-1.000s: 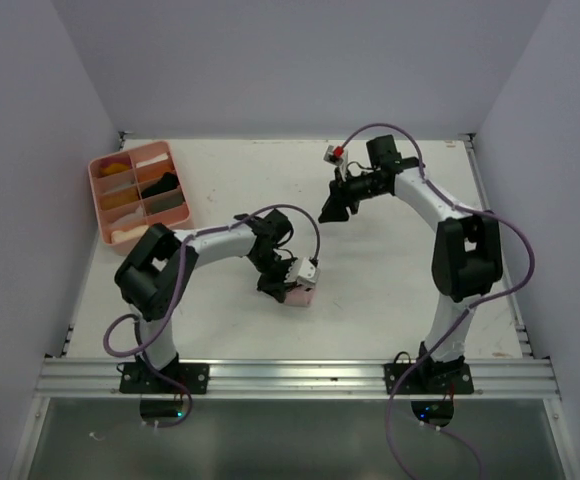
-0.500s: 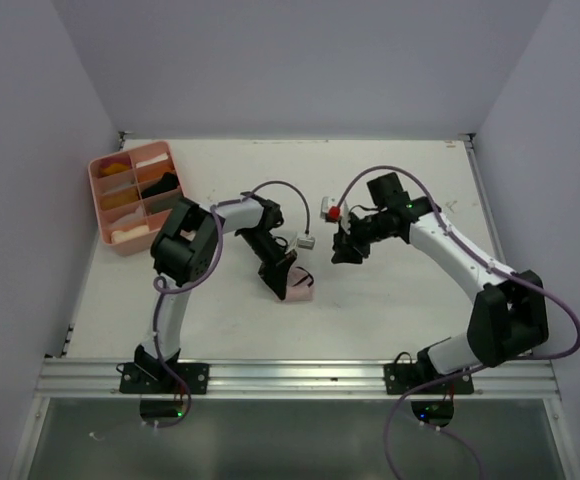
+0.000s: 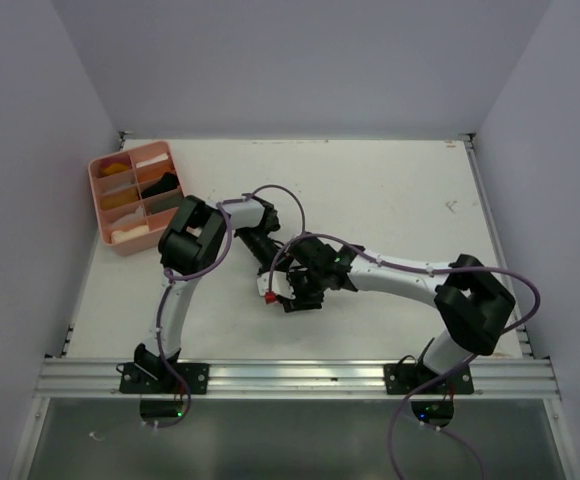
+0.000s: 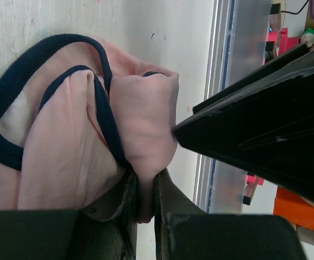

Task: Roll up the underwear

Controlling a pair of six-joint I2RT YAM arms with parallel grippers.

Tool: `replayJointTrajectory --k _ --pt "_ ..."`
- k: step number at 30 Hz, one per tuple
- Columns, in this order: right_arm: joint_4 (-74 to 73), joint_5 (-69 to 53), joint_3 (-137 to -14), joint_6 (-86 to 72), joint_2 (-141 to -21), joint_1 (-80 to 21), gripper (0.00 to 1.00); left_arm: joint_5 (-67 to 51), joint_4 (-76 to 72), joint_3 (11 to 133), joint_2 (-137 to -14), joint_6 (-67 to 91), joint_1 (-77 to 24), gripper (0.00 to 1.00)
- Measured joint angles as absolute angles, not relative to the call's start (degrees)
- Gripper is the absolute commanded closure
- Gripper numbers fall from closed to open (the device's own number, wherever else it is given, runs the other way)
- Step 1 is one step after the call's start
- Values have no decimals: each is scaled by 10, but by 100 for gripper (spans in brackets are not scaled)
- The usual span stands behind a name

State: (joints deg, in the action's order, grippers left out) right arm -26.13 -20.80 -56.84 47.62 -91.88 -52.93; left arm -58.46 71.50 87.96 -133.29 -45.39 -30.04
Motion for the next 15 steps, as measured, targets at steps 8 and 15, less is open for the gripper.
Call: replayJointTrajectory --k 8,15 --pt "-215 -172 -561 479 -954 -541 53 -587 709 875 -1332 -444 -300 92" --pt "-191 -154 -558 479 -964 -544 67 -597 699 865 -1329 -440 -296 84"
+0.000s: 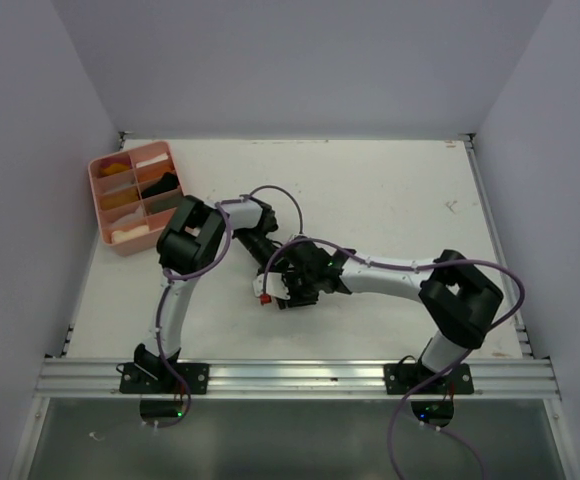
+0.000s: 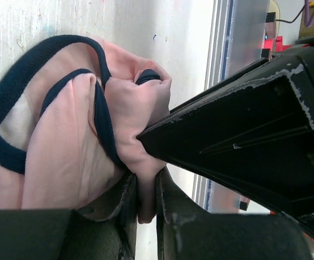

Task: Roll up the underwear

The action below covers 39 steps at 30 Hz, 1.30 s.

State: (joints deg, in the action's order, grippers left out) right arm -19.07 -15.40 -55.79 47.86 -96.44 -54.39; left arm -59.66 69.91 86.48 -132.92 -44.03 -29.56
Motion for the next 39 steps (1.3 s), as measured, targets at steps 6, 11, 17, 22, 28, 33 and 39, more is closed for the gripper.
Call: replayJointTrajectory --k 6,11,17,22,28,33,39 --pt "-229 -149 -607 476 -1000 -544 99 -590 695 852 -1320 -441 -293 79" --pt "-263 -153 -637 481 -1019 -545 100 -582 695 847 -1313 -441 -291 64" --pt "-294 -191 -674 491 -1045 -540 100 -559 674 811 -1263 -437 -279 45" --pt "-309 -234 -724 492 -1085 -523 100 -515 615 780 -1193 -410 -235 34" --pt "-371 -311 -796 491 -1138 -488 100 -446 482 759 -1098 -390 -143 32" --pt "-455 -399 -881 489 -1205 -448 100 -417 394 684 -986 -387 -86 30" --pt "-569 -501 -993 484 -1301 -407 100 -404 340 555 -809 -443 -83 15"
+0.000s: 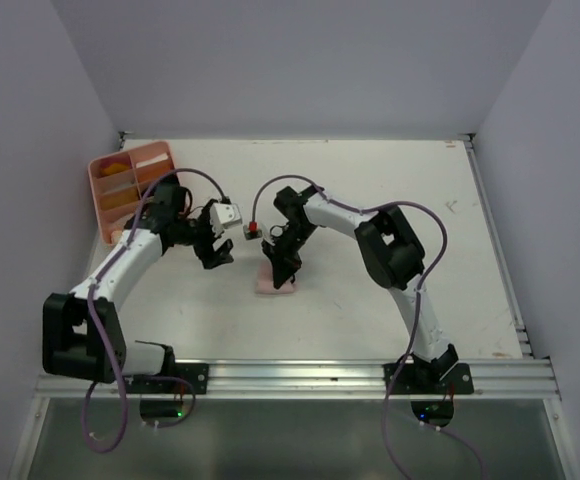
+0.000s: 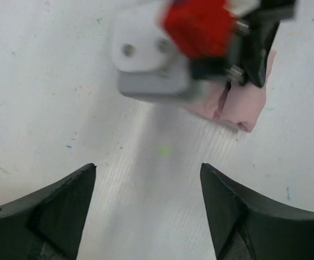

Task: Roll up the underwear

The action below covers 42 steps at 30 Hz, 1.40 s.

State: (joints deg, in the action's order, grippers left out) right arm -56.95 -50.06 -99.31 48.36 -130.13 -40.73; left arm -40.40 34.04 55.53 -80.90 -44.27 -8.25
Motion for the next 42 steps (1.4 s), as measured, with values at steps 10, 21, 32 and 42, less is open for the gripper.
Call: replayJointTrajectory --k 10,21,32,42 --pt "-702 -622 -1109 478 -1417 -363 100 -328 276 397 -671 -551 -226 0" --pt "-726 -647 -1107 476 -1432 -357 100 -255 178 385 -687 -485 -328 0" --pt "-725 -659 -1089 471 -1431 -357 100 -239 158 508 -685 -321 -328 0" --pt "-727 -662 -1090 470 -1431 -356 100 -255 154 355 -615 -453 -344 11"
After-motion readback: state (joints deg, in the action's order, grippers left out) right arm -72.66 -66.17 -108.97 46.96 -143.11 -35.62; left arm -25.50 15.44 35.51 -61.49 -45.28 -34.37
